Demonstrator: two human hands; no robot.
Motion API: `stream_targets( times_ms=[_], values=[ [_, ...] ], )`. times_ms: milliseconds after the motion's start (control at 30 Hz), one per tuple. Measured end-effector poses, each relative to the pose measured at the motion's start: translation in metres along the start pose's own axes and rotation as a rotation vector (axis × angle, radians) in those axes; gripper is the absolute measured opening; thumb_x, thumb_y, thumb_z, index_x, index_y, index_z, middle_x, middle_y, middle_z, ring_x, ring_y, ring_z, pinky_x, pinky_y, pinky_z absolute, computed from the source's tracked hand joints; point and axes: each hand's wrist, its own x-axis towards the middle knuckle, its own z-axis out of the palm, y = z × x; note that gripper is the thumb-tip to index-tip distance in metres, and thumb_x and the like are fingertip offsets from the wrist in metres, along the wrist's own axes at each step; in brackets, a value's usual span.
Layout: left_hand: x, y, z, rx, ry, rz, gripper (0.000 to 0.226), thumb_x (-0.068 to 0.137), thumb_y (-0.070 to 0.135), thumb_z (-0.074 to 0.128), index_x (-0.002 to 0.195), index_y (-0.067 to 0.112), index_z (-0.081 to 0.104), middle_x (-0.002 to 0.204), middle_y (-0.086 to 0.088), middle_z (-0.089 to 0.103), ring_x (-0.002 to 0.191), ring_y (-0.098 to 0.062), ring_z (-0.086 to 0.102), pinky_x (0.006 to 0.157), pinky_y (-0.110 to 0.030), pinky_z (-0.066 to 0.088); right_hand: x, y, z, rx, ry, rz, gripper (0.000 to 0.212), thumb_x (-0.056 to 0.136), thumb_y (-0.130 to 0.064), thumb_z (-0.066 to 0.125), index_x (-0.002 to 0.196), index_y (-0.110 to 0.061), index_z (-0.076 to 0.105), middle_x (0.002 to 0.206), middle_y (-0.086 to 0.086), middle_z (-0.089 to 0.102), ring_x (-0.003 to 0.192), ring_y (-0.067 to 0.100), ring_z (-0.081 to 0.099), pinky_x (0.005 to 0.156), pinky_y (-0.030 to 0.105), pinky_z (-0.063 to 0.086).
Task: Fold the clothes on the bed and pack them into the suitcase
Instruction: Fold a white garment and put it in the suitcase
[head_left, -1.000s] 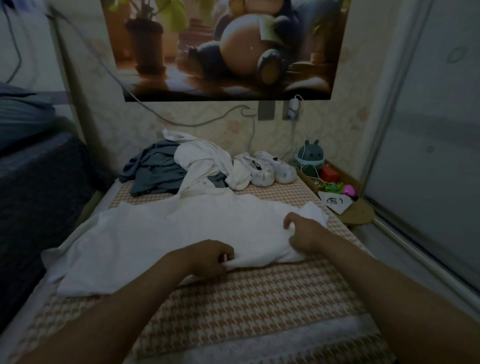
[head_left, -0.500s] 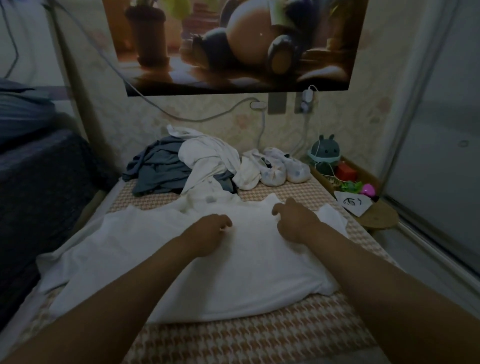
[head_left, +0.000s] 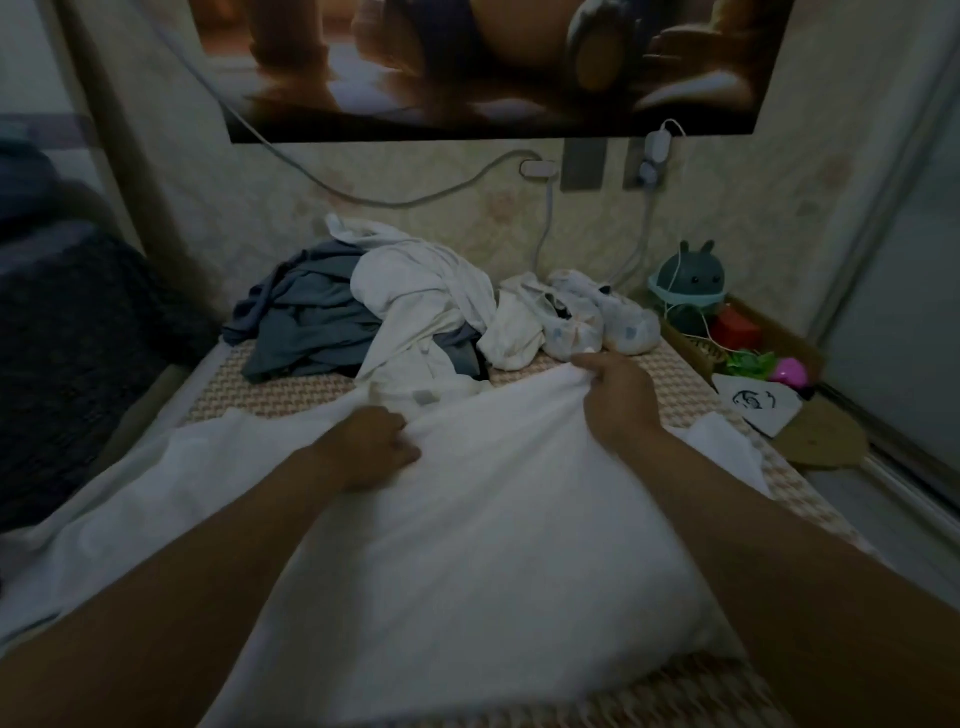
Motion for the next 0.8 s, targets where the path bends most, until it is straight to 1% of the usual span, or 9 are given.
stream_targets(
  times_ms=[100, 167, 233, 333, 433, 467, 600, 700, 800],
  values=[
    [0.003, -0.009, -0.011, 0.071, 0.082, -0.038, 0.041, 0.098, 0.039, 0.047, 0.133, 0.019, 0.049, 0.138, -0.009, 0.052, 0.125, -0.026, 0.049, 0.101, -0.032, 0.038, 0.001, 0.009, 0.004, -0.028, 0.048, -0.067, 0.046, 0.091, 0.008, 0.043, 0.129, -0.011, 0.06, 0.132, 0.013, 0.057, 0.122, 0.027, 0.051, 0.102, 0.019, 0.029],
    [0.011, -0.011, -0.018, 0.105, 0.402, -0.006, 0.025, 0.096, 0.031, 0.052, 0.112, 0.013, 0.06, 0.11, -0.014, 0.066, 0.098, -0.03, 0.06, 0.084, -0.037, 0.046, 0.0, 0.014, 0.005, -0.101, 0.038, -0.096, 0.044, 0.093, 0.005, 0.044, 0.133, -0.009, 0.056, 0.134, 0.016, 0.054, 0.123, 0.03, 0.049, 0.105, 0.026, 0.031],
    [0.016, -0.009, -0.022, 0.175, 0.567, 0.007, 0.021, 0.085, 0.021, 0.065, 0.102, 0.01, 0.063, 0.096, -0.015, 0.066, 0.088, -0.032, 0.057, 0.079, -0.04, 0.039, -0.001, 0.018, 0.009, -0.38, -0.071, -0.089, 0.045, 0.094, -0.006, 0.046, 0.139, -0.012, 0.049, 0.14, 0.016, 0.044, 0.125, 0.032, 0.043, 0.106, 0.036, 0.031],
    [0.013, -0.004, -0.012, 0.205, 0.539, 0.055, 0.052, 0.069, 0.015, 0.079, 0.118, 0.012, 0.061, 0.106, -0.014, 0.062, 0.096, -0.034, 0.056, 0.082, -0.043, 0.037, -0.006, 0.009, 0.015, -0.746, -0.23, -0.057, 0.05, 0.093, -0.021, 0.047, 0.143, -0.022, 0.04, 0.152, 0.016, 0.026, 0.136, 0.036, 0.027, 0.113, 0.047, 0.019],
    [-0.005, -0.018, -0.002, 0.135, 0.564, 0.16, 0.039, 0.065, -0.001, 0.076, 0.1, 0.011, 0.063, 0.09, -0.012, 0.06, 0.076, -0.031, 0.057, 0.063, -0.036, 0.041, -0.008, -0.007, 0.036, -0.623, -0.212, -0.373, 0.042, 0.094, -0.019, 0.041, 0.135, -0.02, 0.055, 0.144, 0.017, 0.044, 0.13, 0.036, 0.043, 0.111, 0.048, 0.026],
    [-0.013, -0.029, 0.0, 0.132, 0.544, 0.169, 0.034, 0.064, -0.005, 0.073, 0.092, 0.011, 0.062, 0.085, -0.012, 0.058, 0.071, -0.031, 0.056, 0.059, -0.034, 0.04, -0.009, -0.016, 0.041, -0.634, -0.306, -0.42, 0.042, 0.097, -0.02, 0.039, 0.137, -0.022, 0.052, 0.143, 0.014, 0.045, 0.13, 0.033, 0.043, 0.111, 0.044, 0.026],
    [-0.054, -0.091, 0.01, 0.175, 0.465, -0.031, 0.028, 0.074, 0.006, 0.065, 0.101, 0.014, 0.062, 0.101, -0.013, 0.057, 0.089, -0.033, 0.054, 0.066, -0.038, 0.043, -0.023, -0.051, 0.064, -0.896, -0.59, -0.219, 0.048, 0.102, -0.032, 0.026, 0.149, -0.023, 0.03, 0.154, 0.005, 0.032, 0.14, 0.026, 0.029, 0.117, 0.05, 0.008],
    [-0.078, -0.124, 0.005, 0.021, 0.349, -0.35, 0.042, 0.094, 0.035, 0.049, 0.131, 0.015, 0.048, 0.128, -0.015, 0.047, 0.117, -0.036, 0.044, 0.089, -0.045, 0.043, -0.034, -0.083, 0.087, -0.931, -0.423, -0.241, 0.048, 0.099, -0.028, 0.024, 0.143, -0.013, 0.037, 0.147, 0.017, 0.036, 0.135, 0.036, 0.035, 0.113, 0.055, 0.017],
    [-0.086, -0.137, -0.003, -0.126, 0.246, -0.495, 0.064, 0.092, 0.052, 0.053, 0.143, 0.019, 0.032, 0.139, -0.017, 0.038, 0.127, -0.037, 0.036, 0.101, -0.044, 0.038, -0.045, -0.116, 0.117, -0.596, -0.249, -0.41, 0.051, 0.086, -0.025, 0.027, 0.118, -0.008, 0.063, 0.119, 0.024, 0.058, 0.105, 0.042, 0.058, 0.093, 0.053, 0.042]
  ],
)
